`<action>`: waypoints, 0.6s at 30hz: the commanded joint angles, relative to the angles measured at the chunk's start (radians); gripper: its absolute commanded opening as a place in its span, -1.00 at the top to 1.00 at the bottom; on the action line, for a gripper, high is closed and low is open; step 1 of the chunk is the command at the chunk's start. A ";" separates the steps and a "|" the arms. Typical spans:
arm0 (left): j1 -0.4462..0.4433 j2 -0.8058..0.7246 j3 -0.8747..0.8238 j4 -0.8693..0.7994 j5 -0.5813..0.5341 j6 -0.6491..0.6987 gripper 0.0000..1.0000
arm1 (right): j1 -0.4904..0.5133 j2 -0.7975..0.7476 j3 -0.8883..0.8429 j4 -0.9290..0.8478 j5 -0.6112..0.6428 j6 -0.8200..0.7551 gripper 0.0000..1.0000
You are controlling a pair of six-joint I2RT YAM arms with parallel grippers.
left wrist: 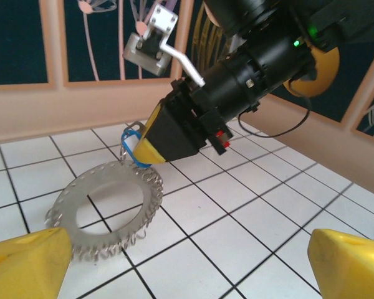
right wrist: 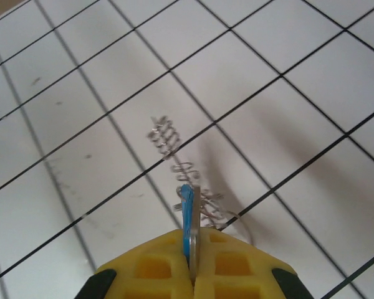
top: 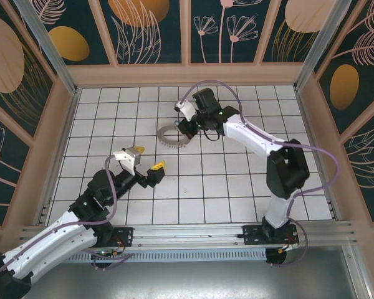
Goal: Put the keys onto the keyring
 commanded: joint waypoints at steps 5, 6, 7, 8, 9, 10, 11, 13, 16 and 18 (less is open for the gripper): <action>-0.001 -0.059 0.000 -0.051 -0.081 -0.019 -0.95 | -0.045 0.077 0.047 0.034 -0.046 0.044 1.00; -0.001 -0.063 -0.001 -0.053 -0.085 -0.018 -0.95 | -0.045 0.071 0.022 0.045 -0.044 0.055 1.00; -0.001 -0.067 -0.003 -0.052 -0.089 -0.017 -0.96 | -0.046 0.054 -0.017 0.064 -0.044 0.069 1.00; -0.001 -0.069 -0.004 -0.049 -0.091 -0.015 -0.96 | -0.046 0.032 -0.066 0.089 -0.048 0.087 1.00; -0.001 -0.068 -0.006 -0.046 -0.093 -0.012 -0.97 | -0.046 0.013 -0.112 0.111 -0.051 0.100 1.00; -0.001 -0.064 -0.006 -0.042 -0.097 -0.008 -0.97 | -0.046 -0.014 -0.165 0.137 -0.059 0.119 1.00; -0.001 -0.059 -0.004 -0.039 -0.100 -0.002 -0.97 | -0.044 -0.041 -0.222 0.161 -0.067 0.137 1.00; -0.001 -0.041 0.000 -0.037 -0.104 0.010 -0.97 | -0.039 -0.087 -0.328 0.213 -0.093 0.177 1.00; -0.001 -0.008 0.013 -0.027 -0.104 0.025 -0.97 | -0.035 -0.144 -0.489 0.294 -0.138 0.254 1.00; -0.001 0.014 0.015 -0.010 -0.095 0.030 -0.97 | -0.037 -0.176 -0.592 0.375 -0.165 0.318 1.00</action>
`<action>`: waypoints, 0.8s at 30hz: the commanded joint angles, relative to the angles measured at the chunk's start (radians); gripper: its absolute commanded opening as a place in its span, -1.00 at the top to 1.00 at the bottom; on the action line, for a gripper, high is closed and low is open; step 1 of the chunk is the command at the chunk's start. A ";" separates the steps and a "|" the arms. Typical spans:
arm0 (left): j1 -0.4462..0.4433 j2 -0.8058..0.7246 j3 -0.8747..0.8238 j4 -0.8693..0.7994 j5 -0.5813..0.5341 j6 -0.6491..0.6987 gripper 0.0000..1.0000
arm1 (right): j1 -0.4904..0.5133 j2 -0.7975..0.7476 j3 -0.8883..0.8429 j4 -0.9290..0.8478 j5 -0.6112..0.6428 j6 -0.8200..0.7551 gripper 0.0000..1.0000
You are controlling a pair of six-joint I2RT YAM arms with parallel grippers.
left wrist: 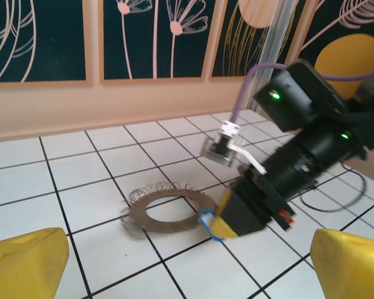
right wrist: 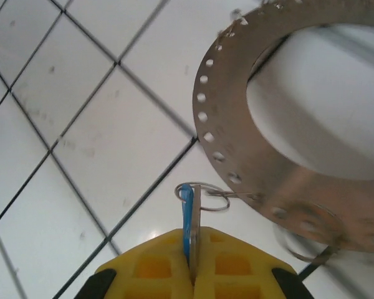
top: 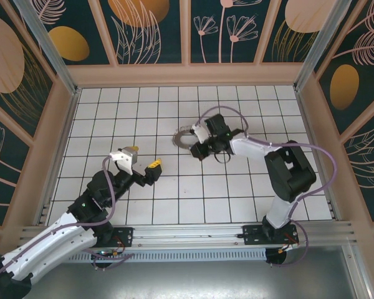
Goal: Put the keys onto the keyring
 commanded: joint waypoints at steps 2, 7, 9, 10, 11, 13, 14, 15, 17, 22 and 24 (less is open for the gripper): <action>0.000 0.037 0.018 0.048 0.004 0.029 -0.98 | 0.005 -0.091 -0.181 0.218 -0.100 0.178 1.00; 0.000 0.076 0.029 0.060 0.002 0.031 -0.97 | 0.007 -0.164 -0.362 0.380 -0.101 0.317 0.68; -0.001 0.088 0.029 0.065 0.004 0.023 -0.97 | 0.008 -0.206 -0.399 0.401 -0.089 0.336 0.46; -0.001 0.094 0.029 0.069 0.007 0.014 -0.97 | 0.010 -0.232 -0.409 0.398 -0.076 0.337 0.38; 0.000 0.099 0.025 0.076 0.009 0.001 -0.98 | 0.014 -0.265 -0.415 0.390 -0.058 0.331 0.31; -0.001 0.112 0.015 0.092 -0.005 -0.038 -0.98 | 0.021 -0.330 -0.419 0.367 -0.010 0.310 0.18; 0.001 0.126 0.014 0.089 -0.039 -0.069 -0.98 | 0.022 -0.368 -0.417 0.355 0.012 0.295 0.14; 0.002 0.145 0.019 0.077 -0.073 -0.095 -0.98 | 0.024 -0.398 -0.419 0.346 0.041 0.284 0.07; 0.002 0.205 0.041 0.040 -0.129 -0.136 -0.98 | 0.021 -0.474 -0.422 0.332 0.136 0.252 -0.30; 0.036 0.392 0.108 0.036 -0.145 -0.171 -0.98 | -0.032 -0.599 -0.447 0.376 0.315 0.180 -0.98; 0.131 0.438 0.122 0.066 -0.070 -0.208 -0.98 | -0.089 -0.640 -0.488 0.454 0.352 0.164 -0.98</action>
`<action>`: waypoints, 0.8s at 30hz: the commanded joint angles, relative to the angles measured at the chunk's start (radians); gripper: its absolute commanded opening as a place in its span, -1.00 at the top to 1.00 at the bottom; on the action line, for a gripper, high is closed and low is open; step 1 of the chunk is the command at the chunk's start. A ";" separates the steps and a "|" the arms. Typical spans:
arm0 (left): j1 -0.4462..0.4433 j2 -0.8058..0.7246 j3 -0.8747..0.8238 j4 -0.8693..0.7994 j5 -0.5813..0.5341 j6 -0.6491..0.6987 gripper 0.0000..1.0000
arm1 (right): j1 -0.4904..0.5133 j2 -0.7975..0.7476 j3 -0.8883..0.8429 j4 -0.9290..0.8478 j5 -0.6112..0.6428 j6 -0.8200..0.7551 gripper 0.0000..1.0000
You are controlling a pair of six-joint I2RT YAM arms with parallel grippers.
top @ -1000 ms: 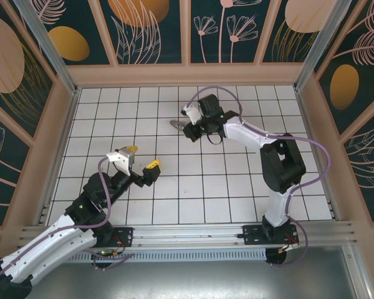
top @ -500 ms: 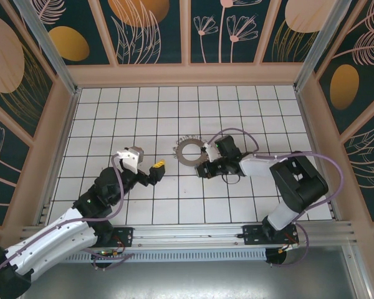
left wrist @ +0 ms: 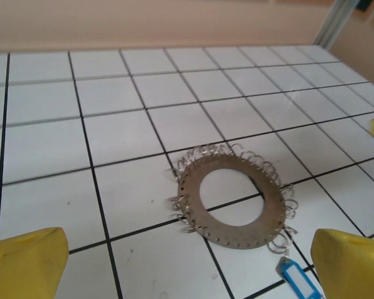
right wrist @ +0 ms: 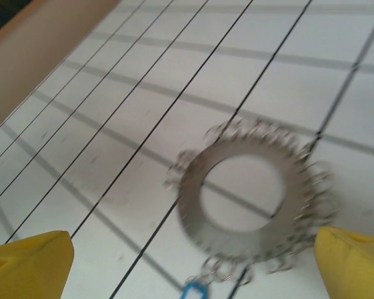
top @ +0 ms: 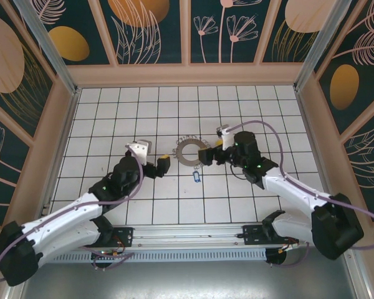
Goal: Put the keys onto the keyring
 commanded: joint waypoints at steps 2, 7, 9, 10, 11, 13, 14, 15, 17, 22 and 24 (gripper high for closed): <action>0.232 0.058 0.036 0.093 0.132 -0.125 -0.98 | -0.132 -0.077 -0.105 0.191 0.159 -0.053 -0.98; 0.412 0.104 0.121 0.026 0.021 -0.142 -0.98 | -0.341 -0.102 -0.234 0.431 0.187 0.035 -0.98; 0.429 0.119 0.145 -0.006 -0.098 -0.135 -0.98 | -0.408 -0.083 -0.274 0.517 0.168 0.055 -0.98; 0.444 0.128 0.151 -0.017 -0.135 -0.132 -0.98 | -0.436 -0.065 -0.288 0.552 0.152 0.055 -0.98; 0.460 0.137 0.151 -0.021 -0.164 -0.130 -0.98 | -0.457 -0.046 -0.301 0.592 0.118 0.053 -0.98; 0.481 0.150 0.124 0.009 -0.263 -0.131 -0.98 | -0.497 -0.001 -0.325 0.671 0.088 0.052 -0.98; 0.489 0.149 0.103 0.038 -0.302 -0.128 -0.98 | -0.510 0.016 -0.330 0.698 0.107 0.064 -0.98; 0.496 0.145 0.074 0.076 -0.341 -0.114 -0.98 | -0.539 0.030 -0.332 0.722 0.087 0.085 -0.98; 0.498 0.140 0.041 0.130 -0.414 -0.081 -0.98 | -0.590 0.059 -0.356 0.842 -0.008 0.084 -0.98; 0.505 0.177 0.032 0.217 -0.554 0.091 -0.98 | -0.597 0.065 -0.427 1.001 0.007 -0.076 -0.98; 0.516 0.196 -0.007 0.328 -0.611 0.164 -0.97 | -0.593 0.100 -0.409 0.993 -0.003 -0.075 -0.98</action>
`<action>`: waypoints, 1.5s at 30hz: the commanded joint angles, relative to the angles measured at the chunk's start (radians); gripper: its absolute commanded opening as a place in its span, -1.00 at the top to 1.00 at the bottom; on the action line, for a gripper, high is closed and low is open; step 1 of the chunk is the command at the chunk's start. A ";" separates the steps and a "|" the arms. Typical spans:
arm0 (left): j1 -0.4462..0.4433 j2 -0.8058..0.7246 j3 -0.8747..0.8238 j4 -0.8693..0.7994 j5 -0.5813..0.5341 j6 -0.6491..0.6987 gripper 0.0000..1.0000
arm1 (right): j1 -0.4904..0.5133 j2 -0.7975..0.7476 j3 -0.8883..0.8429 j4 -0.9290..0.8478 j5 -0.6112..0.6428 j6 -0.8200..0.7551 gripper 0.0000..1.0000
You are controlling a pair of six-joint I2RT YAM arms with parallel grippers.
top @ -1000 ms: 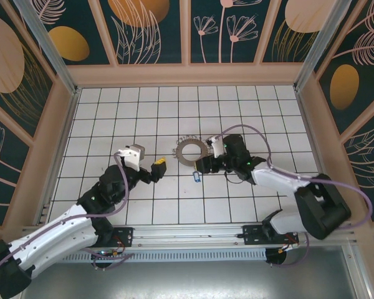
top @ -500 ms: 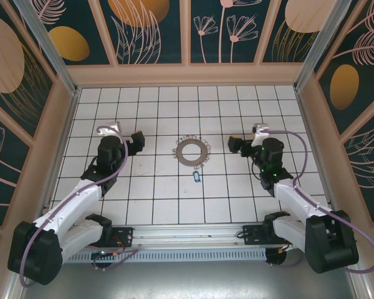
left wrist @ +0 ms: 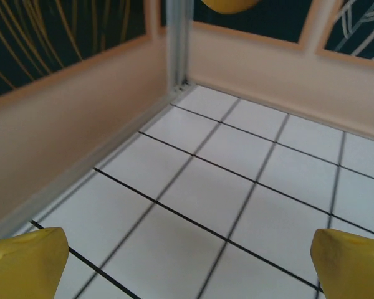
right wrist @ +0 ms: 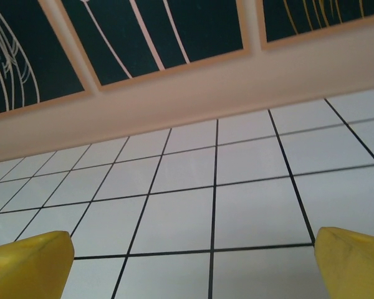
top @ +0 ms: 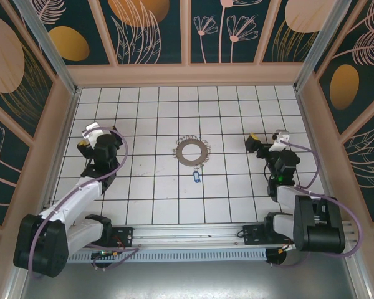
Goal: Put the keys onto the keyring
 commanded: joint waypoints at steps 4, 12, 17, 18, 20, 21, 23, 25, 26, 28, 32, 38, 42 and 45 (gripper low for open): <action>0.093 0.035 -0.140 0.400 -0.049 0.144 -0.98 | 0.029 0.021 0.021 0.075 0.036 -0.101 -0.98; 0.128 0.236 -0.208 0.725 0.134 0.214 -0.98 | 0.027 0.009 -0.065 0.157 0.118 -0.135 -0.98; 0.136 0.390 -0.259 0.967 0.220 0.249 -0.98 | -0.006 0.190 -0.047 0.300 0.091 -0.131 -0.98; 0.136 0.405 -0.244 0.960 0.235 0.257 -0.98 | -0.016 0.236 -0.040 0.329 0.072 -0.128 -0.98; 0.167 0.401 -0.219 0.887 0.295 0.231 -0.98 | -0.018 0.349 -0.032 0.423 0.080 -0.120 -0.98; 0.183 0.404 -0.214 0.877 0.334 0.223 -0.97 | -0.020 0.378 -0.032 0.448 0.103 -0.110 -0.98; 0.201 0.413 -0.221 0.893 0.403 0.223 -0.98 | -0.028 0.347 -0.006 0.352 0.125 -0.093 -0.98; 0.215 0.457 -0.276 1.046 0.435 0.227 -0.98 | -0.028 0.353 -0.001 0.352 0.139 -0.091 -0.98; 0.214 0.468 -0.277 1.058 0.424 0.221 -0.98 | -0.028 0.356 0.000 0.355 0.154 -0.083 -0.98; 0.216 0.445 -0.265 1.001 0.424 0.217 -0.98 | -0.026 0.356 0.014 0.325 0.178 -0.073 -0.98; 0.216 0.446 -0.267 0.995 0.423 0.217 -0.98 | -0.009 0.356 0.031 0.295 0.112 -0.121 -0.98; 0.216 0.445 -0.266 0.991 0.424 0.216 -0.98 | 0.023 0.352 0.013 0.322 0.177 -0.141 -0.98; 0.216 0.445 -0.266 0.994 0.423 0.217 -0.98 | 0.043 0.355 0.021 0.309 0.278 -0.130 -0.98; 0.216 0.446 -0.264 0.991 0.423 0.216 -0.98 | 0.045 0.358 0.030 0.300 0.302 -0.124 -0.98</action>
